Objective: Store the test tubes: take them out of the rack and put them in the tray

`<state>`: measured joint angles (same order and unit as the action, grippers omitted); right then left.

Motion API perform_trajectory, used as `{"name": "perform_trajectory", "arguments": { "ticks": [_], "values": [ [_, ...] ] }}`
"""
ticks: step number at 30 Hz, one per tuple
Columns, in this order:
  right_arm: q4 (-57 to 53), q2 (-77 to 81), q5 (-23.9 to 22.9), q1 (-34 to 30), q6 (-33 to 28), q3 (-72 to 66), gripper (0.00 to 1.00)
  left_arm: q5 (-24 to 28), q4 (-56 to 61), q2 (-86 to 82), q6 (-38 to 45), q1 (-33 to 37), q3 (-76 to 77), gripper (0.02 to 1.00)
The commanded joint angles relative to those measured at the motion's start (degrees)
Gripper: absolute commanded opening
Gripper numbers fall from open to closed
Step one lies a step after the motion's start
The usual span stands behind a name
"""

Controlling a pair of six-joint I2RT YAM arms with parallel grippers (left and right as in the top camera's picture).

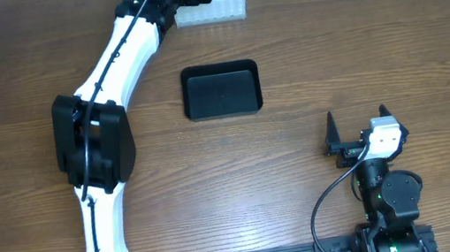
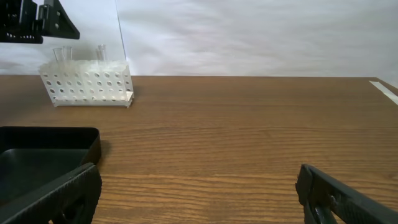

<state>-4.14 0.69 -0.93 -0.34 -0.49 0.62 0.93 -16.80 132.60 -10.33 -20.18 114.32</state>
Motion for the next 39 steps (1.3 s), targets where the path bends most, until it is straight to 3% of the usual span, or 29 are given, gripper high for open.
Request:
{"name": "perform_trajectory", "arguments": {
  "ticks": [1,27,31,39],
  "values": [
    [-0.2,-0.4,0.4,0.1,-0.4,-0.3,0.991,1.2,0.7,1.8,-0.6,0.0,1.7,0.996],
    [-0.2,-0.4,0.4,0.1,-0.4,-0.3,0.993,1.6,2.3,5.5,0.9,-1.6,1.7,0.976],
    [-0.2,-0.4,0.4,0.1,-0.4,-0.3,0.993,1.6,2.4,5.6,0.9,-1.6,1.7,0.917],
    [-0.2,-0.4,0.4,0.1,-0.4,-0.3,0.993,0.5,2.4,5.6,0.9,-1.6,1.7,0.912]
  ]
}}
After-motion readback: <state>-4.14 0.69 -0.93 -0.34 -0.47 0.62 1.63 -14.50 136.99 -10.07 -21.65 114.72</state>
